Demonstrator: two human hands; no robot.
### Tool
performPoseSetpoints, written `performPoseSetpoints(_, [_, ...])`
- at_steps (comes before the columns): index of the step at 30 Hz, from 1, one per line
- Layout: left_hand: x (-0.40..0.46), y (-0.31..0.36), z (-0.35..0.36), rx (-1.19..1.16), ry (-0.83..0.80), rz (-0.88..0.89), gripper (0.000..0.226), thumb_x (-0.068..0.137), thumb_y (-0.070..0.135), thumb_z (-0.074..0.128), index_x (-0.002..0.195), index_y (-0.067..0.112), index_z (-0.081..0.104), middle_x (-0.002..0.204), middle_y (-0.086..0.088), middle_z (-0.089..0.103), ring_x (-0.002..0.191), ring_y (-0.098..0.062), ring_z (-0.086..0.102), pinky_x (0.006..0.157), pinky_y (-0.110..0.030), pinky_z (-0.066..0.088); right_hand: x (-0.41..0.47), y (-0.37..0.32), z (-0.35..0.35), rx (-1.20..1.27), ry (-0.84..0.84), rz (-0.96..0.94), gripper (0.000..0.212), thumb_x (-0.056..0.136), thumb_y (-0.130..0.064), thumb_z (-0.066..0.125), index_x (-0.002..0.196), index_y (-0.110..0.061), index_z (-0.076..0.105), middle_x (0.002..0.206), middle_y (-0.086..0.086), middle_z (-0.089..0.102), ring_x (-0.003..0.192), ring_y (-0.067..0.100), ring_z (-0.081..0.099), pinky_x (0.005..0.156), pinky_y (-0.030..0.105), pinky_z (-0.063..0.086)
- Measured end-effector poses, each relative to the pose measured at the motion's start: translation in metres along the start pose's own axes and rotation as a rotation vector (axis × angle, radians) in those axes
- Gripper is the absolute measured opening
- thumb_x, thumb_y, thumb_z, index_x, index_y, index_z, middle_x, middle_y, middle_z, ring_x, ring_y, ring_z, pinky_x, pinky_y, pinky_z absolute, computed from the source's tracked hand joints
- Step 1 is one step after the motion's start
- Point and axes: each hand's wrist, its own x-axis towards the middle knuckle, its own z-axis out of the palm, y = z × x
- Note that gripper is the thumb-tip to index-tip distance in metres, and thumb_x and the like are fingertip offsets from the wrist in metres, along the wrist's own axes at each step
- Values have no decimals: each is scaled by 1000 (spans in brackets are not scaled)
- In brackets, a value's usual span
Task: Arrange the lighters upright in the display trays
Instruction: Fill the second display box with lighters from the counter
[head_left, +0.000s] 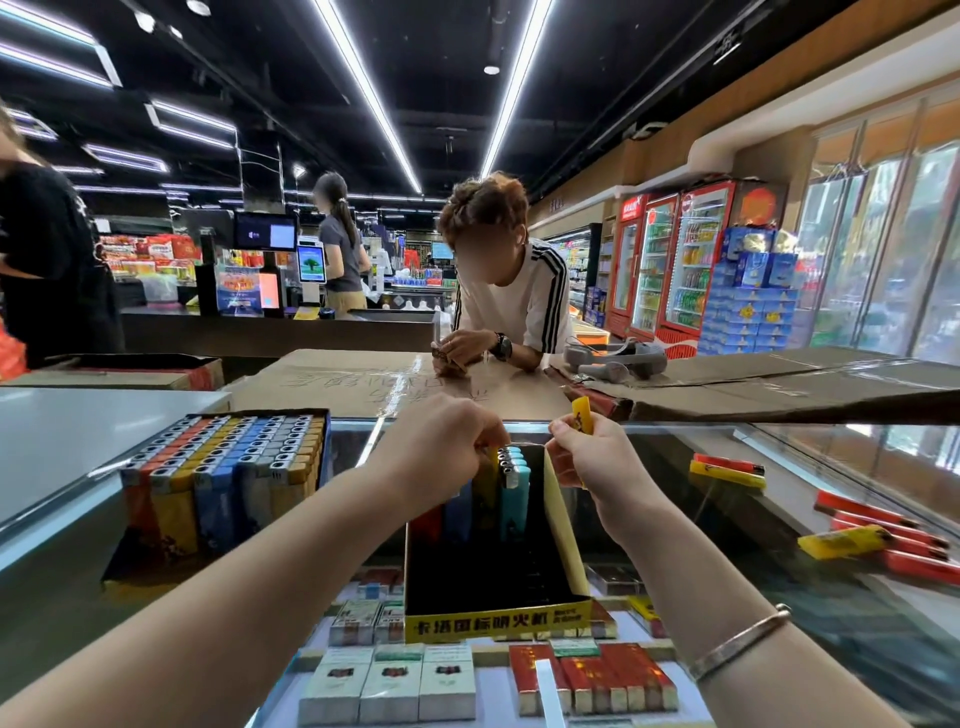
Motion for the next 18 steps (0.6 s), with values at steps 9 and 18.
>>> performPoseSetpoints(9, [4, 2, 8, 54, -16, -15, 23, 84, 8, 60, 97, 22, 72, 96, 2, 65, 85, -12, 54, 74, -23, 46, -1, -1, -1, -2, -1, 29, 14, 98, -23, 45, 90, -15, 53, 81, 5, 54, 72, 14, 53, 57, 24, 39])
performPoseSetpoints(18, [-16, -5, 12, 94, 19, 4, 27, 91, 38, 53, 112, 29, 66, 99, 12, 55, 98, -9, 44, 80, -27, 43, 2, -10, -14, 81, 90, 55, 39, 97, -41, 38, 82, -12, 60, 76, 4, 48, 70, 15, 44, 57, 27, 32])
